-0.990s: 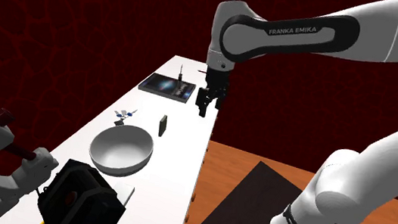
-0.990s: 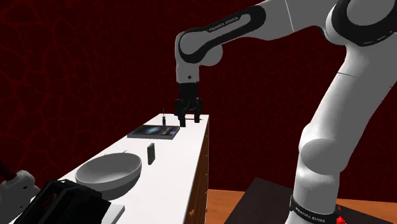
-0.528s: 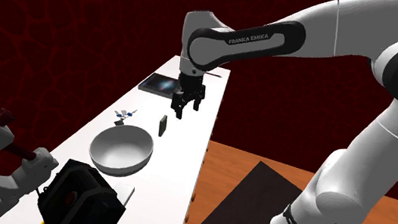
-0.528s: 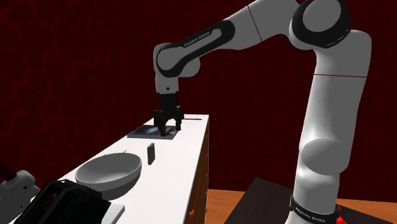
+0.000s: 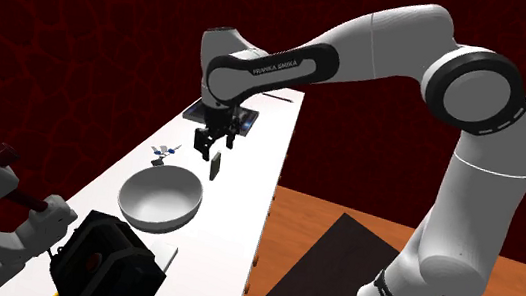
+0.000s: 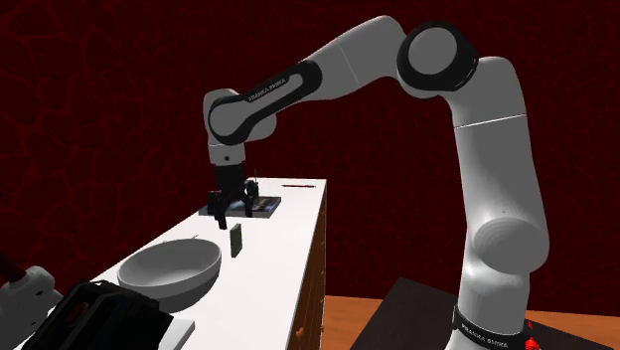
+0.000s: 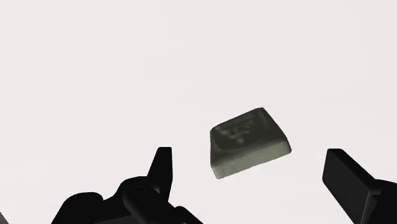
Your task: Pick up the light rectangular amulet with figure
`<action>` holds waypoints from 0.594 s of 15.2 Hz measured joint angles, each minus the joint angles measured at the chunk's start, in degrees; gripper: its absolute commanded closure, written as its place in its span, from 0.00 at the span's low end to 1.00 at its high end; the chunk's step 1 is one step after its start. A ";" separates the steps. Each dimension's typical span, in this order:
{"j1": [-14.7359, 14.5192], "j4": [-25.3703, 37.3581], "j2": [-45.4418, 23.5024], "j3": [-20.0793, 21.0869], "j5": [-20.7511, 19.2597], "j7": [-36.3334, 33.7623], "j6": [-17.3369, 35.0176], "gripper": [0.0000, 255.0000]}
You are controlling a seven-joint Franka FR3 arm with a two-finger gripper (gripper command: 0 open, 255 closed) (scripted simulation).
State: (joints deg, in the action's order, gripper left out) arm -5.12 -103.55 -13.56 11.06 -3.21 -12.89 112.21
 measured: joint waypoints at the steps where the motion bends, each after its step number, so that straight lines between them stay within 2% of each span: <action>1: -0.14 0.35 -0.69 0.01 -0.24 -0.18 0.34 0.00; 8: -0.37 -1.52 -3.15 -0.13 -0.93 -0.72 4.60 0.00; 9: -0.37 -1.60 -3.29 -0.14 -0.96 -0.73 4.82 1.00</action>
State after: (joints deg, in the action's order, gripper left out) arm -5.49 -105.15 -16.85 10.92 -4.17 -13.62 117.03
